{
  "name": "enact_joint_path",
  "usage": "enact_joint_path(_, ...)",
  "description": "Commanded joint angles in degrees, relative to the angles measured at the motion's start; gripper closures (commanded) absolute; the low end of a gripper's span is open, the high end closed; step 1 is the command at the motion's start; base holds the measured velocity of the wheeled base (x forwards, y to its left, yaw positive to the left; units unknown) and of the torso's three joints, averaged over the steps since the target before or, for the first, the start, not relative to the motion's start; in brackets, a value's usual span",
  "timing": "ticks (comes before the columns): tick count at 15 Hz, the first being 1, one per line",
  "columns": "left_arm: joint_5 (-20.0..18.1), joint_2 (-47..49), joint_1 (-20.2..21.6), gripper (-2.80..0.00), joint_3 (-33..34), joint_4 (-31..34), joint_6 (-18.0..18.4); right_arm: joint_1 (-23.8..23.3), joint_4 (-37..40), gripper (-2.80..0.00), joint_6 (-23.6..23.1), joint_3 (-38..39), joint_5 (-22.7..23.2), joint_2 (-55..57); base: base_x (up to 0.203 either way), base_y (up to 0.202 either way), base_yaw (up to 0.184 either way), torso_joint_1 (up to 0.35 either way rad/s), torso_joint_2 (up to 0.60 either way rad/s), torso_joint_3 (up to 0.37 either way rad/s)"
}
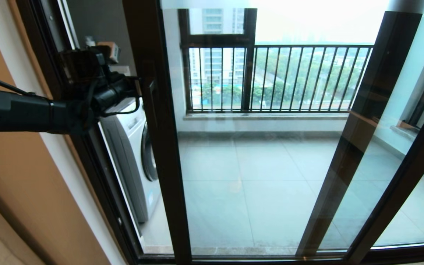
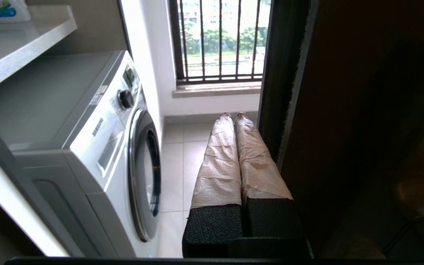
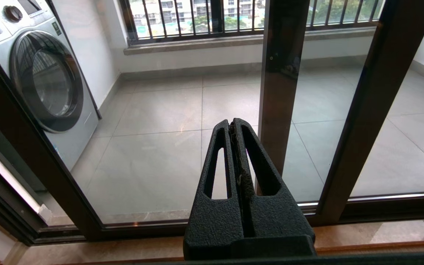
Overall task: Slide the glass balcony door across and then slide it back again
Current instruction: Open the slid door
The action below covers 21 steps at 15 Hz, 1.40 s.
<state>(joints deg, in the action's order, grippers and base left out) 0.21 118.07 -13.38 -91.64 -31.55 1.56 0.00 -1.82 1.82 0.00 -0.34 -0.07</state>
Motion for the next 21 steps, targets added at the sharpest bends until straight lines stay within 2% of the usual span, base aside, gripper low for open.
enact_joint_path(1, 0.8, 1.4, -2.1, 0.00, -1.3, 0.2, -0.1, 0.0, 0.0, 0.00, 0.0, 0.7, 0.0, 0.1, 0.000, 0.000, 0.000, 0.000, 0.00, 0.000)
enact_joint_path(4, 1.0, 2.7, -4.9, 0.00, -2.9, 0.3, 0.1, 0.0, 0.0, 0.00, 0.0, 0.7, 0.0, 0.1, 0.000, 0.000, 0.000, 0.000, 0.00, 0.000)
enact_joint_path(8, 4.3, 7.6, -7.8, 0.00, -9.1, 0.3, 3.3, 0.0, 0.0, 0.00, -0.1, 0.7, 0.0, 0.1, 0.000, 0.000, 0.000, 0.000, 0.00, 0.000)
enact_joint_path(11, 4.5, 8.3, -10.1, 0.00, -10.6, 0.3, 3.5, 0.0, 0.0, 0.00, -0.1, 0.7, 0.0, 0.1, 0.000, 0.000, 0.000, 0.000, 0.00, 0.000)
enact_joint_path(18, 4.7, 5.0, -10.4, 0.00, -8.9, 2.2, 3.3, 0.0, 0.0, 0.00, 0.0, 0.7, 0.0, 0.1, 0.000, 0.000, 0.000, 0.000, 0.00, 0.000)
enact_joint_path(21, 4.4, -0.7, -8.6, 0.00, -2.8, 2.3, 3.0, 0.0, 0.0, 0.00, -0.1, 0.7, 0.0, 0.1, 0.000, 0.000, 0.000, 0.000, 0.00, 0.000)
